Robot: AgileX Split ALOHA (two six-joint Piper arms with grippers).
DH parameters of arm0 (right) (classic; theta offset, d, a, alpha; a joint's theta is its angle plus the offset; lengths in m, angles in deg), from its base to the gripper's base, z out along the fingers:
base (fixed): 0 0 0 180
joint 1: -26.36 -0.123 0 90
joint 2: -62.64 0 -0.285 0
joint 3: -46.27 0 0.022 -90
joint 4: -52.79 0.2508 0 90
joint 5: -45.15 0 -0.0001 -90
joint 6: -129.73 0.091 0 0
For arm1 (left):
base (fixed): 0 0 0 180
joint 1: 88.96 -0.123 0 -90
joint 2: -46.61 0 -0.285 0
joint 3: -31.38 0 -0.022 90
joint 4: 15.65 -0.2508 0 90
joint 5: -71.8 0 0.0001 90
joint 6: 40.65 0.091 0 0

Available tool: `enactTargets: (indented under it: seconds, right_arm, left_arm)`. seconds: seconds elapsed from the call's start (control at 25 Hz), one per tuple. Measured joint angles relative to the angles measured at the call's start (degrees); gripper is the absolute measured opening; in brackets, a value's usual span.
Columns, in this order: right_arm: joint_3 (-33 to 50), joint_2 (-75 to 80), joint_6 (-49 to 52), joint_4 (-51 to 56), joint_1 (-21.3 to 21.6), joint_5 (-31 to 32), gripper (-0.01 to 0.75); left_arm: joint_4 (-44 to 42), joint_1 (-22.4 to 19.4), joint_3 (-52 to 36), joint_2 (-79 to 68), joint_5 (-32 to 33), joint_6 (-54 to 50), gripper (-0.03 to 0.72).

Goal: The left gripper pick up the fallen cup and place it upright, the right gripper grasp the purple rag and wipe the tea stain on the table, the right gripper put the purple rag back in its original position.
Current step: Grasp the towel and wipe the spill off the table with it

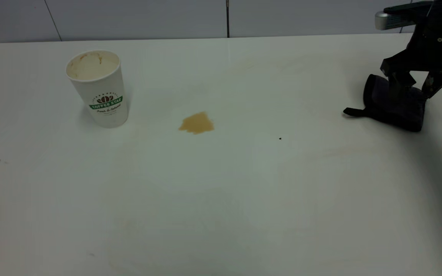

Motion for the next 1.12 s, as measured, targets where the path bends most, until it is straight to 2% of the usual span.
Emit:
enactTargets:
  seconds: [0.24,0.48,0.6,0.64,0.72,0.84,0.88,0.92,1.12]
  right_arm:
    - [-6.1,4.88,-1.2,1.05,-1.14,0.14,0.655]
    - [-8.25,8.48,-1.35,1.63,-1.42,-0.53,0.607]
    - [-8.37,8.63,-1.35,3.27,-1.48,-0.26,0.521]
    - [-8.41,8.7,-1.35,4.48,-1.53,-0.25,0.472]
    - [-8.57,8.87,-1.57,7.07,-1.64,-0.13,0.356]
    - [-8.68,8.93,-3.86,11.38,-2.77,-0.31,0.137]
    - [-8.68,8.93,-4.9,13.21,-3.51,-0.31,0.099]
    - [-8.75,8.93,-6.57,15.01,-4.28,-0.13,0.08]
    - [-8.75,9.29,-15.31,24.37,-11.16,2.04,0.077]
  left_arm:
    - [0.0,0.0,0.0,0.0,0.0,0.0,0.434]
    - [0.0,0.0,0.0,0.0,0.0,0.0,0.434]
    - [0.0,0.0,0.0,0.0,0.0,0.0,0.434]
    - [0.0,0.0,0.0,0.0,0.0,0.0,0.434]
    - [0.0,0.0,0.0,0.0,-0.04,0.0,0.434]
    - [0.0,0.0,0.0,0.0,-0.04,0.0,0.433]
    - [0.0,0.0,0.0,0.0,-0.04,0.05,0.433]
    - [0.0,0.0,0.0,0.0,-0.04,0.05,0.433]
    - [0.0,0.0,0.0,0.0,-0.04,0.05,0.433]
